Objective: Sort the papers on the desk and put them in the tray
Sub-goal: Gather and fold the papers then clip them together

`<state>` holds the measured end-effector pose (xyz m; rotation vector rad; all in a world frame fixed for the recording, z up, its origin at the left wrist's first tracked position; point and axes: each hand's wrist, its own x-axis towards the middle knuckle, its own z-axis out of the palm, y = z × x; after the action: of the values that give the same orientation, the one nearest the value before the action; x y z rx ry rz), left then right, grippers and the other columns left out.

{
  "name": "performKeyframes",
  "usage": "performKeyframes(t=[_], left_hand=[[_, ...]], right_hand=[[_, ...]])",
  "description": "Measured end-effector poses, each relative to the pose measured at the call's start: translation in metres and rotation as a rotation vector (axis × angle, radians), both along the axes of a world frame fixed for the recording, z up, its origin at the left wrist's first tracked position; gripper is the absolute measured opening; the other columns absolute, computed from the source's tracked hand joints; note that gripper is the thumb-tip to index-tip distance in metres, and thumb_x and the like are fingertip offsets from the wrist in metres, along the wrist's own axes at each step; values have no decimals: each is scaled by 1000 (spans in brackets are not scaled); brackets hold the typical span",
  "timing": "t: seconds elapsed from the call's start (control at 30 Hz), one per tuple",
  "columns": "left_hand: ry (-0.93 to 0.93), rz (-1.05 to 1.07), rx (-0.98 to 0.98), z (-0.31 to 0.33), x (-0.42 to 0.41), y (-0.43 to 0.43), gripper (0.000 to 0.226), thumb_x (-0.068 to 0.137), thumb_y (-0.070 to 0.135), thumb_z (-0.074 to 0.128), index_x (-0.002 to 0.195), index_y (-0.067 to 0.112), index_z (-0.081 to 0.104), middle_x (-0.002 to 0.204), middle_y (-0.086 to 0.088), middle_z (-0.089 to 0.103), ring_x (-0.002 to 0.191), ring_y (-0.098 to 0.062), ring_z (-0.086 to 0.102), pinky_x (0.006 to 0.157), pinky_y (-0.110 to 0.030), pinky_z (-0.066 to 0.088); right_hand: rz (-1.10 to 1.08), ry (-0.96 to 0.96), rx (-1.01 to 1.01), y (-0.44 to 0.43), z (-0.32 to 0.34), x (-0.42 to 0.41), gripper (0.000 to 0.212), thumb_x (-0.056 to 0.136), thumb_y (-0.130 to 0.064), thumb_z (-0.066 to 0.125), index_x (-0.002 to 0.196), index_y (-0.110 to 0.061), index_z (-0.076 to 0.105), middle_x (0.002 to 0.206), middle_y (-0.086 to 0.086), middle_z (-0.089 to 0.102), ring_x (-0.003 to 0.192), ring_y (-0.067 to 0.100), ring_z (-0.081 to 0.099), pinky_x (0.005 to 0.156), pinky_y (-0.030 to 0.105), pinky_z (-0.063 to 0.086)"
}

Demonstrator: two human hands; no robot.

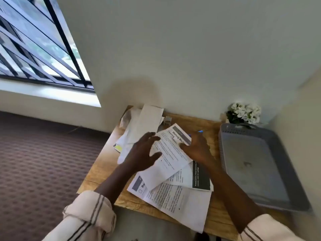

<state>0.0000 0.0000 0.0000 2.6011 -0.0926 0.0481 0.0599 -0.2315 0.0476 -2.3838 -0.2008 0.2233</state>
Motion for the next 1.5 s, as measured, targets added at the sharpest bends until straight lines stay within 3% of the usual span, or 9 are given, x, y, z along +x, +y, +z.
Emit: performKeyframes(t=[0.2, 0.37, 0.57, 0.77, 0.9, 1.03, 1.17, 1.33, 1.5], left_hand=[[76, -137, 199, -39, 59, -25, 84, 93, 63, 54, 160, 20, 27, 171, -5, 19, 159, -26, 11, 123, -55, 26], [175, -169, 257, -82, 84, -31, 98, 88, 75, 53, 164, 28, 13, 174, 1, -3, 160, -20, -6, 129, -50, 3], [-36, -117, 338, -116, 81, -33, 91, 91, 84, 26, 165, 34, 6, 174, 7, -5, 160, -12, -8, 130, -45, -3], [-173, -106, 299, -120, 82, -31, 81, 92, 79, 36, 159, 33, 33, 169, 7, 26, 156, -13, 23, 128, -41, 15], [-375, -30, 132, -121, 74, -28, 44, 94, 54, 54, 130, 30, 62, 136, 7, 61, 126, -15, 56, 105, -32, 44], [-569, 153, 105, -123, 70, -30, 30, 94, 40, 53, 121, 30, 63, 119, 9, 65, 111, -16, 60, 94, -37, 49], [-716, 247, 148, -110, 64, -37, 32, 100, 45, 49, 128, 32, 60, 128, 12, 64, 118, -12, 58, 99, -38, 49], [-143, -137, 128, -100, 68, -71, 43, 109, 49, 31, 147, 37, 47, 144, 16, 54, 129, -4, 52, 105, -24, 35], [86, -1, 367, -101, 98, -62, 81, 95, 71, 2, 165, 32, 12, 173, 8, 12, 159, -9, 9, 128, -39, 4]], right_hand=[[-38, 178, -516, 8, -40, 42, 89, 83, -65, 67, 152, -22, 33, 154, 12, 40, 141, 34, 38, 112, 53, 34], [21, 54, -690, 6, -80, 68, 72, 84, -55, 72, 142, -23, 46, 143, 7, 53, 133, 30, 46, 109, 52, 37], [16, -198, -707, 13, -107, 61, 85, 85, -73, 56, 148, -19, 34, 149, 12, 46, 137, 34, 41, 108, 53, 35], [15, -685, -654, 9, -119, 35, 63, 89, -35, 68, 143, -22, 40, 130, 5, 60, 114, 26, 59, 87, 41, 44], [157, -833, -529, 4, -126, 18, 43, 92, -19, 64, 134, -24, 54, 114, 3, 68, 100, 25, 66, 77, 35, 49], [286, -794, -396, 5, -144, 20, 21, 94, -30, 57, 111, -24, 67, 113, 1, 64, 106, 25, 61, 76, 35, 46], [439, -506, -257, -2, -158, 31, 50, 99, -58, 44, 135, -27, 59, 138, -1, 57, 127, 23, 53, 106, 41, 42], [592, -453, -391, -1, -168, 38, 72, 99, -65, 29, 160, -26, 26, 170, 3, 16, 156, 21, 7, 126, 48, 3], [608, -392, -448, 3, -170, 41, 88, 92, -78, 19, 163, -29, 0, 170, -1, -12, 155, 17, -19, 124, 55, -9]])
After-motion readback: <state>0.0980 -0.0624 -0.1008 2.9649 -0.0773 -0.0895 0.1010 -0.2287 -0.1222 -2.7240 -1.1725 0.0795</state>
